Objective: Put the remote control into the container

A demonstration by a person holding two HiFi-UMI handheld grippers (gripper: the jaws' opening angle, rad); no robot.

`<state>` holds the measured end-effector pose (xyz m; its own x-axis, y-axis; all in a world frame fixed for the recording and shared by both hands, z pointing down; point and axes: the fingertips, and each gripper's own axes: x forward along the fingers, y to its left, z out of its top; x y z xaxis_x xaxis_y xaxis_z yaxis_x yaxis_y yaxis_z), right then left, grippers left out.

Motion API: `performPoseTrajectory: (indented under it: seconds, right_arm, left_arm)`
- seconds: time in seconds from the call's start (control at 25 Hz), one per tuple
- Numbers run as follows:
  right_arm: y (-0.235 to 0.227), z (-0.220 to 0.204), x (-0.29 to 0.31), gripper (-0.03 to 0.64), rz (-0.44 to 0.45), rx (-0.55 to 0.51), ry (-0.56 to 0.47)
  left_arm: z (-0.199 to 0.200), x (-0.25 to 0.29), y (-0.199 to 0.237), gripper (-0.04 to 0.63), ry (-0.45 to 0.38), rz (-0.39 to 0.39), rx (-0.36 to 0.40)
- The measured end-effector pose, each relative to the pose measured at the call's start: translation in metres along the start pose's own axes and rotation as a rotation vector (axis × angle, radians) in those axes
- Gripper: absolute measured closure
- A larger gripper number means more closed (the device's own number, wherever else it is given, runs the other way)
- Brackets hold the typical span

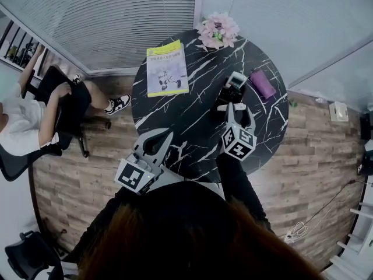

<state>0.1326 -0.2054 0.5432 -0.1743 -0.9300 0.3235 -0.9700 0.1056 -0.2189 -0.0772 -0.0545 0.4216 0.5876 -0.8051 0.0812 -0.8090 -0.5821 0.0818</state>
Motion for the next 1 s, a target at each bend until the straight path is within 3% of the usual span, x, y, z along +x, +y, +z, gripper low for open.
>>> performPoseTrajectory:
  seconds: [0.16,0.68,1.0]
  right_arm:
    - [0.008,-0.001,-0.003,0.367,-0.001,-0.060,0.019]
    - [0.016,-0.035,0.005,0.373,0.022,-0.084,0.171]
    - [0.029,-0.017,0.014,0.373,0.119,-0.183,0.116]
  left_arm:
    - [-0.005,-0.001,-0.004,0.586,0.011,-0.010,-0.004]
    - [-0.007,-0.009,-0.001,0.586,0.011,0.009,-0.008]
    - [-0.007,-0.012,-0.002,0.586,0.009,0.016,-0.001]
